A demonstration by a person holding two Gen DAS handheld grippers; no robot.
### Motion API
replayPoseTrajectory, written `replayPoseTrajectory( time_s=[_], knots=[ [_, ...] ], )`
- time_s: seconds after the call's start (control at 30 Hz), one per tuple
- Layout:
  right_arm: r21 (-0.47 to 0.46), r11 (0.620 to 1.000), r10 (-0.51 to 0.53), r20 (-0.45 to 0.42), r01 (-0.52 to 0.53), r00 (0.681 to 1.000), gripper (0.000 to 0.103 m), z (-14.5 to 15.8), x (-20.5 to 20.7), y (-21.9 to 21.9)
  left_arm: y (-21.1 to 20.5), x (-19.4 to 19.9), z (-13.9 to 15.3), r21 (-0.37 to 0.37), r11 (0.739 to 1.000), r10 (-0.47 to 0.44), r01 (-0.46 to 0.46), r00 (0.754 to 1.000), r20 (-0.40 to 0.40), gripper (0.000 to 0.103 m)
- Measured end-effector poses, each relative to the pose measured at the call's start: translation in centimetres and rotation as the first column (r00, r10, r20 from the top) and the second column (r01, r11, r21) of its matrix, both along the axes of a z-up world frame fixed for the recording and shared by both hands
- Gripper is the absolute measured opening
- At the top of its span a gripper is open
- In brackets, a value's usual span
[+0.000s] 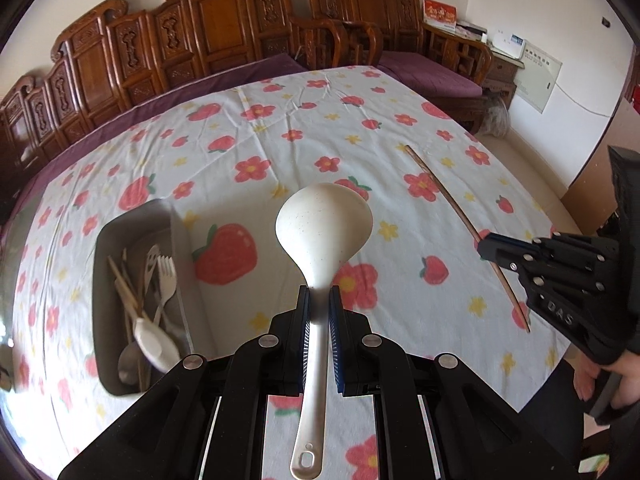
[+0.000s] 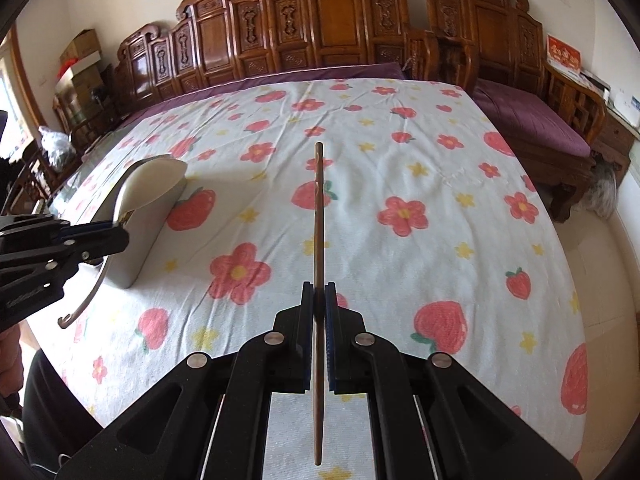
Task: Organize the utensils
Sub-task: 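Carry the white ladle to the tray with the left tool while the right tool holds the chopstick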
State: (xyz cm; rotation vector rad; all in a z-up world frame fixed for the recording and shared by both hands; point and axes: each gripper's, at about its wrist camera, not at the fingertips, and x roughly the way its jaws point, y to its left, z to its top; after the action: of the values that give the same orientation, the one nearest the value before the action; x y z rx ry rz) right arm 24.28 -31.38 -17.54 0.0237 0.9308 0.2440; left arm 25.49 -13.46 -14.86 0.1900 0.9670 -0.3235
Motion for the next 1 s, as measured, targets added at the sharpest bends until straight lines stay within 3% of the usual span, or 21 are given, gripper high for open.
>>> replayPoseTrajectory(
  time_s=[0.47, 1.0],
  knots=[
    [-0.026, 0.996, 0.085, 0.03, -0.084, 0.996, 0.006, 0.9, -1.3, 3.6, 6.3, -3.9, -0.2, -0.017, 0.994, 0.112, -0.112, 0.993, 0.041, 0.009],
    [-0.088, 0.974, 0.212, 0.046, -0.208, 0.976, 0.006, 0.2, -3.4, 11.3, 14.3, -2.5, 0.3, -0.045, 0.98, 0.195, -0.192, 0.978, 0.071, 0.009]
  ],
)
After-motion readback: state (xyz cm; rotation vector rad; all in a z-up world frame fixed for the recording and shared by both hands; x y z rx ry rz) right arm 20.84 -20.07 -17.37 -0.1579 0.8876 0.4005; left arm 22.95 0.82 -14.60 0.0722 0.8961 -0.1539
